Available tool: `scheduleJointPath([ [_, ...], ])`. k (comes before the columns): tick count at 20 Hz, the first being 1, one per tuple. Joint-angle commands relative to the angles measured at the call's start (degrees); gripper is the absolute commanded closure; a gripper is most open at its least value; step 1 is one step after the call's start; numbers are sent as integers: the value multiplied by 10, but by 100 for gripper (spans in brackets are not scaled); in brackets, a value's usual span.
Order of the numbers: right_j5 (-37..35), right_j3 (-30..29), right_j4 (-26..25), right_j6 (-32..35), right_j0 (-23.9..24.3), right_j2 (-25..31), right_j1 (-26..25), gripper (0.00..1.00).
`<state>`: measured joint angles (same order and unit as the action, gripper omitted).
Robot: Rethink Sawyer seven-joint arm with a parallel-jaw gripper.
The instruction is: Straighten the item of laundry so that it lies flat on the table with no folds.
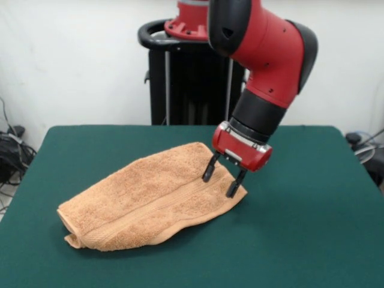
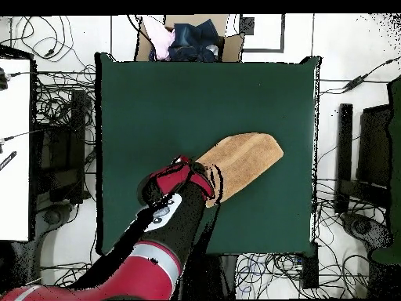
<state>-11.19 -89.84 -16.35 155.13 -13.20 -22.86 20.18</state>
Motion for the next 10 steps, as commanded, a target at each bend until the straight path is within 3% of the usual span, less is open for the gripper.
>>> scheduleJointPath([
  [1,7,28,-11,-14,12,84,-26,0],
  [10,15,31,-14,-10,16,94,-33,0],
])
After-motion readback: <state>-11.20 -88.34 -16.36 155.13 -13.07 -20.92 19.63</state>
